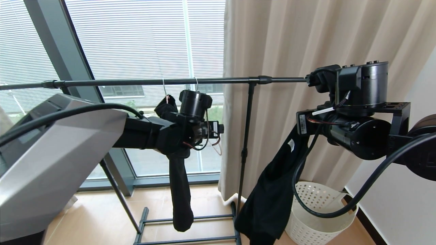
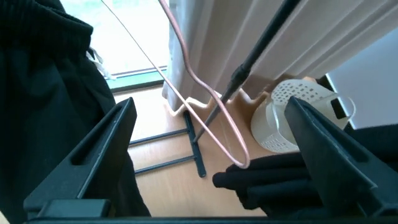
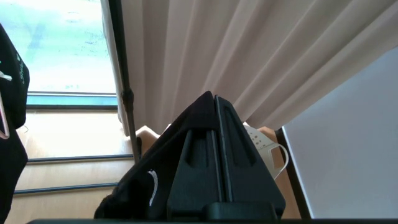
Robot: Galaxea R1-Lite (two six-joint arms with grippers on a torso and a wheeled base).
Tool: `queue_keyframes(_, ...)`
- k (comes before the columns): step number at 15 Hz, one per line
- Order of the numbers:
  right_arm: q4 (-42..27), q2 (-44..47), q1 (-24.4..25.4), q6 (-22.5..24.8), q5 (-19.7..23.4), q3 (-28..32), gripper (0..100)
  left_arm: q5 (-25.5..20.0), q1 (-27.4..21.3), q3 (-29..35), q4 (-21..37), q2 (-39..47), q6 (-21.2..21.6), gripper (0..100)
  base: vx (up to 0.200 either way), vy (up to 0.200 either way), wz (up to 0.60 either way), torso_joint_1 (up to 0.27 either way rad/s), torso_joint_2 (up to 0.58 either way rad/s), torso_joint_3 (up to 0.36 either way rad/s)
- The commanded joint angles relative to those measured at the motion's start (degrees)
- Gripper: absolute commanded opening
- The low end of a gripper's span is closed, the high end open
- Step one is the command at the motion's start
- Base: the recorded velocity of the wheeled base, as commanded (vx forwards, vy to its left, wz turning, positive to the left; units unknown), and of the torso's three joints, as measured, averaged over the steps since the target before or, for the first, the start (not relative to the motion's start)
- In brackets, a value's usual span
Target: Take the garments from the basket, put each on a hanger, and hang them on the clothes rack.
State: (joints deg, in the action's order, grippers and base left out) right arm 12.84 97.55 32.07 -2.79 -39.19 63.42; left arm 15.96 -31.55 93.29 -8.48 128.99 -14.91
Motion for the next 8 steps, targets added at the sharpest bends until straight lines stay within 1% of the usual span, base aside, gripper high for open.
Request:
queue_keyframes(1,0.08,0.10,0.01,-0.02,-0.01,-0.05,0,1.88,0.00,3.82,0.14,5.40,-0.03,100,0.000,0.000,0.00,0.000,0.00,0.000)
queue_keyframes(2,0.08,0.10,0.01,-0.02,-0.01,-0.05,0,2.76,0.00,4.26,0.31,5.75,-0.03,100,0.000,0.000,0.00,0.000,0.00,0.000)
queue_keyframes(3,0.08,0.10,0.01,-0.02,-0.01,-0.05,0,4.87,0.00,4.44,0.31,5.92,0.06,100,0.000,0.000,0.00,0.000,0.00,0.000)
queue_keyframes(4,0.08,0.10,0.01,-0.02,-0.01,-0.05,0,5.66,0.00,4.44,0.40,5.92,0.06,100,0.000,0.000,0.00,0.000,0.00,0.000)
queue_keyframes(8,0.08,0.10,0.01,-0.11,-0.01,-0.05,0,6.72,0.61,4.00,0.40,5.84,-0.03,100,0.000,0.000,0.00,0.000,0.00,0.000)
